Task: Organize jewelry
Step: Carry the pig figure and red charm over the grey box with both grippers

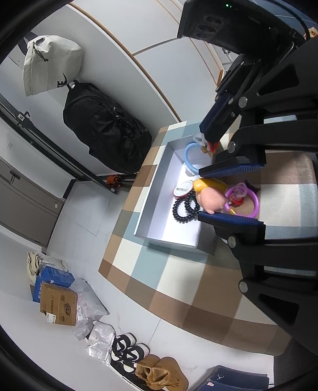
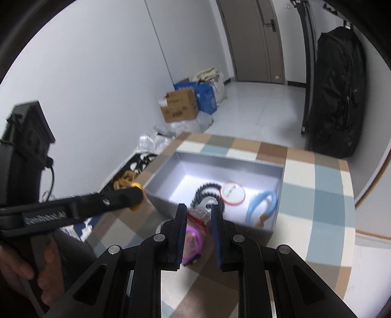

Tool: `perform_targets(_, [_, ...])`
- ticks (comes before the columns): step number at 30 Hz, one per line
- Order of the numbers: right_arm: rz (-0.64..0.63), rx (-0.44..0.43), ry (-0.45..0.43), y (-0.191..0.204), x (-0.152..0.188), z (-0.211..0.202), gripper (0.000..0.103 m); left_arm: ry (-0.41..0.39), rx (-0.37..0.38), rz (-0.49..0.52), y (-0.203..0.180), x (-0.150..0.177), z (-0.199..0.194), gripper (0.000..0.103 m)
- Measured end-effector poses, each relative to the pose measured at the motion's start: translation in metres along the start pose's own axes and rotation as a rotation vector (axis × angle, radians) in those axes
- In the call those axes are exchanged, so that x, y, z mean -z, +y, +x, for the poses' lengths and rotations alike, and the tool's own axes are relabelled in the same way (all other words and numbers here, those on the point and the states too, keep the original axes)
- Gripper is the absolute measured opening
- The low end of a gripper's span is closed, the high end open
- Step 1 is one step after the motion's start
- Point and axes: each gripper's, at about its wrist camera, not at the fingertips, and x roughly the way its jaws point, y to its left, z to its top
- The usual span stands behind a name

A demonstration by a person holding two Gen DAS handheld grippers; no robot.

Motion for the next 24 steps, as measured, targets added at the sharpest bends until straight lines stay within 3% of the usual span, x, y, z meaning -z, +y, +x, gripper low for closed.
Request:
perform_targets(16, [0.088, -0.041, -0.062, -0.026, -0.035, 0.008, 0.019, 0.015, 0.003, 0.006, -0.011, -0.026, 0.025, 0.023])
perform_targets(24, [0.135, -0.055, -0.049, -0.041, -0.046, 0.019, 0.019, 0.028, -0.002, -0.014, -0.009, -0.032, 0.039, 0.023])
